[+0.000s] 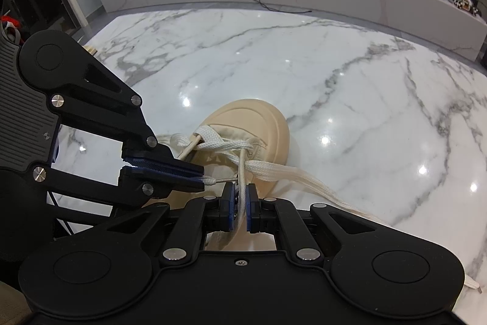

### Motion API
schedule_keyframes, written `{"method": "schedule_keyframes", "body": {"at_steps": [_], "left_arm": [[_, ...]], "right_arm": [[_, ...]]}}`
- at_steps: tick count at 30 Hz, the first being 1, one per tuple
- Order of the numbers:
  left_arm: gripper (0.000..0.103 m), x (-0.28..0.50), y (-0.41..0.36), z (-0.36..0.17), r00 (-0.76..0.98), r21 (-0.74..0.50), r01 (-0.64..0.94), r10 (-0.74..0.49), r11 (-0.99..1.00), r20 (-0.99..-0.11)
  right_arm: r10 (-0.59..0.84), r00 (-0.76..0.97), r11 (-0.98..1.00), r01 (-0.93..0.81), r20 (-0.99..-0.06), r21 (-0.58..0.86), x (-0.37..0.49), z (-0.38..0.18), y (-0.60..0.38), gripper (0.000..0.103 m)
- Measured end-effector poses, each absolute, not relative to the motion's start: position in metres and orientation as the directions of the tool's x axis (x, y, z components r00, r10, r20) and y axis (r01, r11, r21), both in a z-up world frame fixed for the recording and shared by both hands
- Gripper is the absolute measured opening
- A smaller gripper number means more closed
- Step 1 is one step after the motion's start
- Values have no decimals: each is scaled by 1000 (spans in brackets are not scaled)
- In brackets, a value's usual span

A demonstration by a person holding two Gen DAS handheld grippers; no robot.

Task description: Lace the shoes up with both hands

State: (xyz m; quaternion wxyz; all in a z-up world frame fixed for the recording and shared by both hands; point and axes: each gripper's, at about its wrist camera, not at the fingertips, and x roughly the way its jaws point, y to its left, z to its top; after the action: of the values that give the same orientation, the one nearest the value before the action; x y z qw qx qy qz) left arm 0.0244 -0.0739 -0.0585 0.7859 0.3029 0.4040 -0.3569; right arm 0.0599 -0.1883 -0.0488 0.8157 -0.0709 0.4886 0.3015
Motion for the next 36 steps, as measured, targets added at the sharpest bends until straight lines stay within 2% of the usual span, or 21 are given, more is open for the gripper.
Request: {"method": "schedule_keyframes", "body": {"at_steps": [13, 22, 28, 36], "left_arm": [[3, 33, -77, -61, 432, 191, 795, -315, 575, -845], [3, 37, -78, -63, 436, 186, 785, -314, 591, -843], [3, 37, -78, -64, 435, 185, 785, -315, 591, -843], [3, 38, -77, -66, 434, 184, 784, -312, 593, -845]], "right_arm": [[420, 339, 803, -571, -842, 170, 60, -49, -186, 4], [444, 331, 763, -626, -833, 158, 51, -26, -197, 4], [397, 339, 712, -700, -853, 54, 57, -21, -196, 4], [365, 297, 467, -878, -882, -102, 53, -45, -175, 5]]}}
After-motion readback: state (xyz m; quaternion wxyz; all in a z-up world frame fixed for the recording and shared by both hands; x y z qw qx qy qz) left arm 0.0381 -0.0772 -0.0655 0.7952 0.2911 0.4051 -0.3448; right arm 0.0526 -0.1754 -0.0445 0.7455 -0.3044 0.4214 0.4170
